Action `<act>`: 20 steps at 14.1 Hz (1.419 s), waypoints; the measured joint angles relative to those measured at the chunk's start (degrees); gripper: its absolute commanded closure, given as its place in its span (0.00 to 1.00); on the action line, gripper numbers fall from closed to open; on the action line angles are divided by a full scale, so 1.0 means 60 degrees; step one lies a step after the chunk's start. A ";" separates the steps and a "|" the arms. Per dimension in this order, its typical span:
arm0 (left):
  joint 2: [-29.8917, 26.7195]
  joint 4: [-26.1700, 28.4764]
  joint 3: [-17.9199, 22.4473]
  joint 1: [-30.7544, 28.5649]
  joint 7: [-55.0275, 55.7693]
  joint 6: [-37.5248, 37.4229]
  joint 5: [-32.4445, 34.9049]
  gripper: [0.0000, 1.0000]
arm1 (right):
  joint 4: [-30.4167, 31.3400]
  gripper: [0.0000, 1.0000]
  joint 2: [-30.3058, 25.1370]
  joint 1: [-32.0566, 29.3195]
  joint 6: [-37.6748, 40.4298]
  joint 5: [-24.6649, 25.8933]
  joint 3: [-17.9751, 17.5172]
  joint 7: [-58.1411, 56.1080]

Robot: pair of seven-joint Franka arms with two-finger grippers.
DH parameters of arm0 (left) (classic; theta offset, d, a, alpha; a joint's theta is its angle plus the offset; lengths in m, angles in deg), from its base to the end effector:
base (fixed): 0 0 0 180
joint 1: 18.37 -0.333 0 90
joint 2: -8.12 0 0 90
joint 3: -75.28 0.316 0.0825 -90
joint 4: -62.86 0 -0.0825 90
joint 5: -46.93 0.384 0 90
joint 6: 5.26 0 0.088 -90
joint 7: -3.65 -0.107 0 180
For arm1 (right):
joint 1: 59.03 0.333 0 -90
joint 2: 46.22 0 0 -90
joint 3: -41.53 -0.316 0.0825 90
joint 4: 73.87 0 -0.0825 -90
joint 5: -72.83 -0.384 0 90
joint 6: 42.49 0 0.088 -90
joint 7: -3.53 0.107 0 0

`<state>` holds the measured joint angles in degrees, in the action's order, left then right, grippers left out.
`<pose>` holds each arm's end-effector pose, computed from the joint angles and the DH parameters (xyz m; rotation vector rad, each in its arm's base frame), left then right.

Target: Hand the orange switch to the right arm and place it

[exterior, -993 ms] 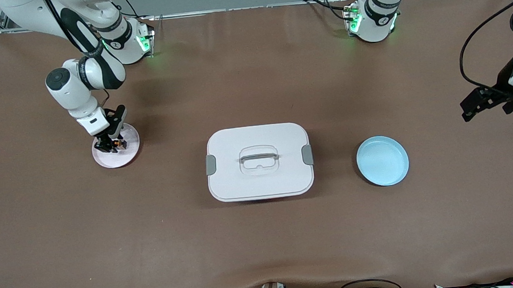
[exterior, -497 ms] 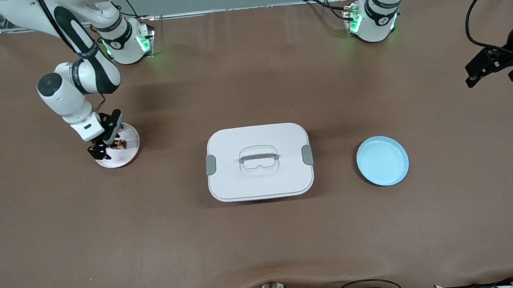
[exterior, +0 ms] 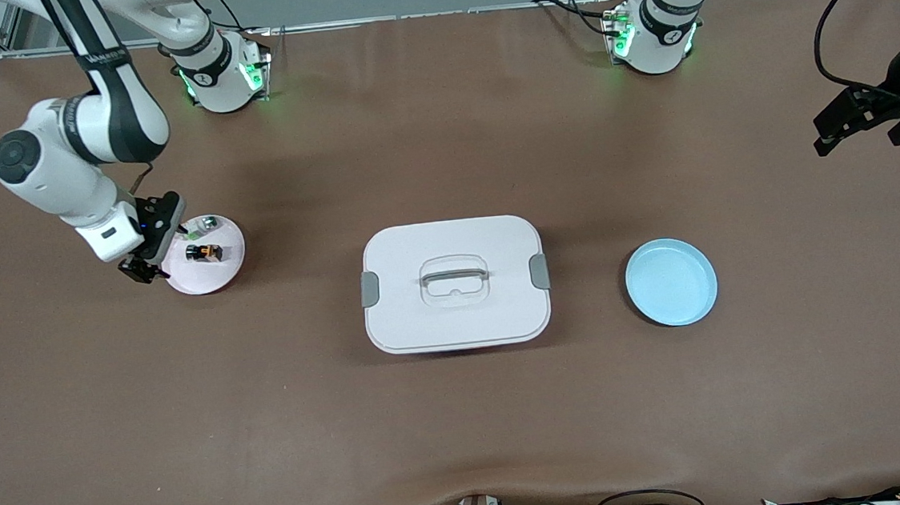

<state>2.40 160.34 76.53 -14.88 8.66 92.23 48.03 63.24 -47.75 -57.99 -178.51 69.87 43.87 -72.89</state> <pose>0.5349 -0.0185 0.6286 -3.1262 -0.0732 -0.1578 0.4904 -0.0106 0.3282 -2.5058 -1.8541 -0.0456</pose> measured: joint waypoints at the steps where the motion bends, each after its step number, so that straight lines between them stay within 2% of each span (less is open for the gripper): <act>1: 0.0000 0.0000 0.0000 0.0010 0.0051 0.0000 -0.0084 0.00 | -0.0503 0.00 -0.0056 -0.0007 0.0742 0.0001 0.0000 0.0185; 5: -0.0001 -0.0008 -0.0022 0.0030 0.0104 0.0000 -0.0133 0.00 | -0.2889 0.00 -0.0112 -0.0128 0.3857 0.0060 0.0014 0.1480; 8: -0.0005 -0.0047 -0.0018 0.0028 0.0108 0.0000 -0.0133 0.00 | -0.4317 0.00 -0.0124 -0.0140 0.5382 0.0494 -0.0020 0.2964; 11: -0.0008 -0.0098 -0.0017 0.0027 0.0108 0.0000 -0.0133 0.00 | -0.5203 0.00 -0.0121 -0.0140 0.5912 0.0952 -0.0046 0.4308; 16: -0.0012 -0.0141 -0.0011 0.0017 0.0108 0.0000 -0.0133 0.00 | -0.6721 0.00 -0.0118 -0.0162 0.7167 0.1292 -0.0042 0.8333; 20: -0.0026 -0.0216 -0.0003 0.0010 0.0109 -0.0160 -0.0133 0.00 | -0.7939 0.00 -0.0111 -0.0935 0.7294 0.0894 -0.0010 0.9889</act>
<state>2.25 159.04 76.51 -14.82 9.31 91.27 47.23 15.61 -48.41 -63.60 -134.74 75.23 43.80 -13.56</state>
